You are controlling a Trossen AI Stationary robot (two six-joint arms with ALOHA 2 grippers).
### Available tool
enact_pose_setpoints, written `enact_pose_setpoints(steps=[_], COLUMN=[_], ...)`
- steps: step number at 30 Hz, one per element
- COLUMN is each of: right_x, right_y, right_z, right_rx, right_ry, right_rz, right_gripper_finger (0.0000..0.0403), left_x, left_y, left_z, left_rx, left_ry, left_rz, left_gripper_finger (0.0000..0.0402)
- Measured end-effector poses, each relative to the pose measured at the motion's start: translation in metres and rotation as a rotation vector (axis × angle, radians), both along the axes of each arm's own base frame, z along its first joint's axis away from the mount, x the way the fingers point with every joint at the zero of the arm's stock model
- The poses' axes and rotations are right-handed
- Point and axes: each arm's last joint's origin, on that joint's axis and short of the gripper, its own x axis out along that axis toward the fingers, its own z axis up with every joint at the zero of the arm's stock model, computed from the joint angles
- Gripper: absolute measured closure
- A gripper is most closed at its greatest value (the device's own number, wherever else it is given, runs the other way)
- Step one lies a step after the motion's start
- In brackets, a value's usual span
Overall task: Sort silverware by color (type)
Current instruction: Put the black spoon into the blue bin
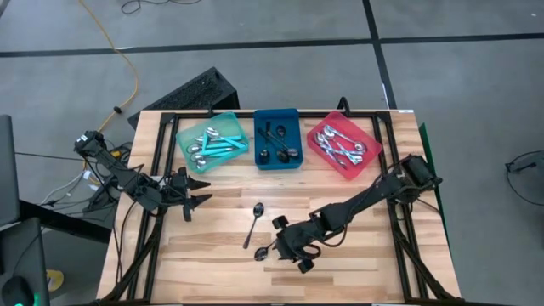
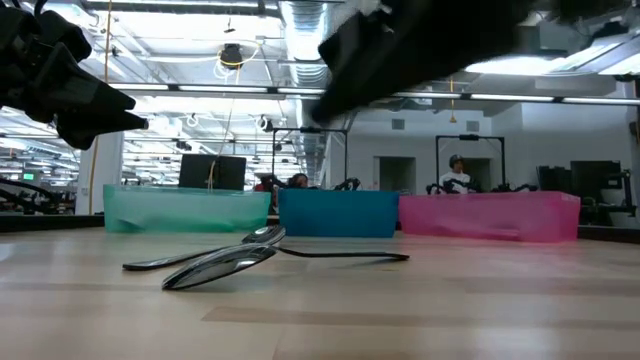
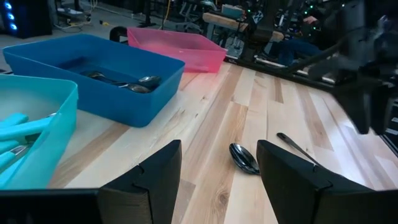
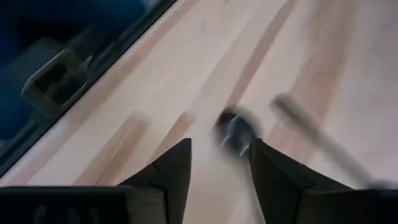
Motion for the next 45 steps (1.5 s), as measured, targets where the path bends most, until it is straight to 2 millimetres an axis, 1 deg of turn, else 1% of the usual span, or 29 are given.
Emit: enact_pose_setpoints(steps=[1,3,6,8,12,19,21,25,28,31,33,38,42,45], right_x=[-0.001,0.005,0.001,0.004,0.001,0.006,0.007,0.011,0.016,0.019,0.020,0.022,0.022,0.022], right_y=[-0.002,-0.005,-0.013,-0.016,-0.020,-0.031,-0.034,-0.037,-0.036,-0.037,-0.039,-0.041,-0.043,-0.043], right_z=[-0.004,-0.010,-0.020,-0.022,-0.028,-0.030,-0.030,-0.043,-0.056,-0.073,-0.084,-0.095,-0.096,-0.097], right_rx=[0.012,0.052,0.050,0.070,0.070,0.018,0.015,0.011,0.015,-0.024,-0.016,0.033,0.055,0.051], right_ry=[0.017,-0.007,0.041,-0.003,-0.017,-0.047,-0.052,-0.022,-0.029,-0.006,0.019,0.070,0.093,0.097], right_rz=[0.017,0.033,0.040,0.050,0.081,0.105,0.099,0.085,0.076,0.001,-0.035,-0.081,-0.093,-0.097], right_gripper_finger=[0.0215,0.0209,0.0206,0.0206,0.0206,0.0206,0.0206,0.0207,0.0207,0.0207,0.0207,0.0207,0.0208,0.0218], left_x=[0.000,0.000,0.000,0.000,0.000,0.001,0.001,0.001,0.001,0.001,0.001,0.001,0.001,0.001], left_y=[0.000,0.000,0.000,0.001,0.001,0.001,0.001,0.000,0.000,0.000,0.000,0.000,0.000,0.000], left_z=[0.000,0.000,0.000,0.000,-0.001,-0.002,-0.001,-0.002,-0.002,-0.002,-0.002,-0.002,-0.002,-0.002], left_rx=[0.000,-0.002,-0.001,0.003,0.006,-0.009,-0.011,-0.016,-0.019,-0.017,-0.016,-0.014,-0.014,-0.013], left_ry=[0.000,-0.001,-0.001,-0.002,-0.002,-0.001,-0.002,0.001,0.002,0.003,0.004,0.006,0.005,0.006], left_rz=[0.001,0.002,0.015,0.028,0.047,0.049,0.049,0.037,0.031,0.031,0.032,0.032,0.035,0.035], left_gripper_finger=[0.0207,0.0207,0.0207,0.0207,0.0207,0.0207,0.0207,0.0207,0.0207,0.0207,0.0207,0.0207,0.0207,0.0207])
